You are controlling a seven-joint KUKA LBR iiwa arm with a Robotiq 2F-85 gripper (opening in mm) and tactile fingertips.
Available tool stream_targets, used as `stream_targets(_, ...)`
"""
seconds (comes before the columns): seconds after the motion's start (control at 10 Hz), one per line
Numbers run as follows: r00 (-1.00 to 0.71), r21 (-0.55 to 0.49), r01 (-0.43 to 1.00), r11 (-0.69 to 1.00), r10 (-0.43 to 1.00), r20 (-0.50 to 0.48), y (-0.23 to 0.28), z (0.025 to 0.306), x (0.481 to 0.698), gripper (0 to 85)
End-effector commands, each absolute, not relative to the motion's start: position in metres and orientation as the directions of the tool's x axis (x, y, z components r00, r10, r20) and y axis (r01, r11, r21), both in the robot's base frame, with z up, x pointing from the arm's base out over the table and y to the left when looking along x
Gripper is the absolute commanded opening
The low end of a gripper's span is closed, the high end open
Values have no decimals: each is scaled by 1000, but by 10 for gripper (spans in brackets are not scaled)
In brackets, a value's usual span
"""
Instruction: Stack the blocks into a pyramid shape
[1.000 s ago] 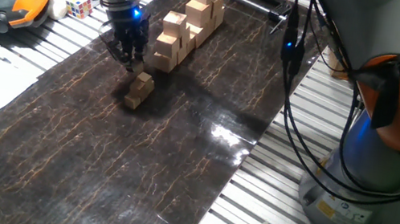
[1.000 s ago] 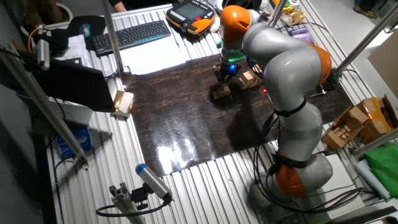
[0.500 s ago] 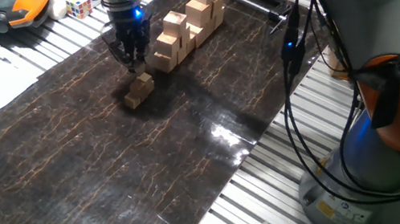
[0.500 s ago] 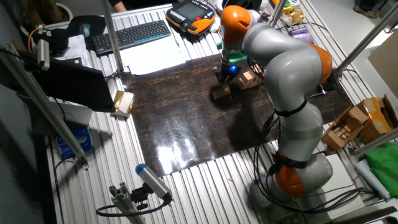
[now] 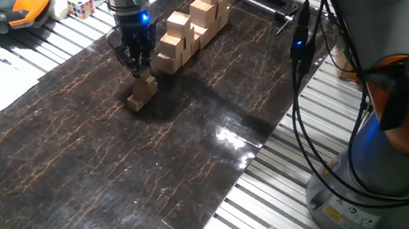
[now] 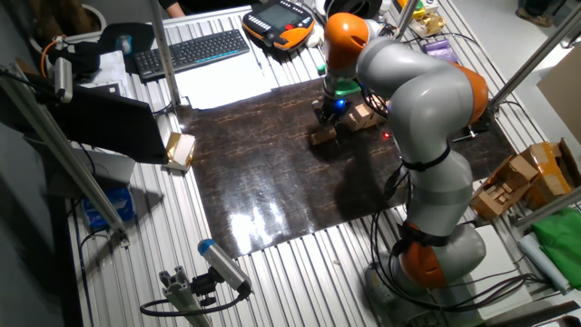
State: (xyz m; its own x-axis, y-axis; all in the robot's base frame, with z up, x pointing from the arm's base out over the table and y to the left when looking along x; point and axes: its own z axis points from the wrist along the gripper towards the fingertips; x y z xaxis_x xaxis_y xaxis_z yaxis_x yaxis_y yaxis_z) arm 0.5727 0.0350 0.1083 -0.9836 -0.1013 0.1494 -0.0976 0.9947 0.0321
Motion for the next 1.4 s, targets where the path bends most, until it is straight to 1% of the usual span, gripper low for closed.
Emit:
stream_targets(0.0, -984, 33, -98, 995, -101, 148, 35, 107, 572, 103)
stream_targets(0.7, -985, 48, -85, 995, -92, 149, 32, 103, 570, 120)
stream_targets(1.2, -985, 47, -79, 996, -86, 148, 33, 102, 570, 177)
stream_targets(1.3, -985, 41, -81, 996, -86, 148, 33, 102, 570, 203)
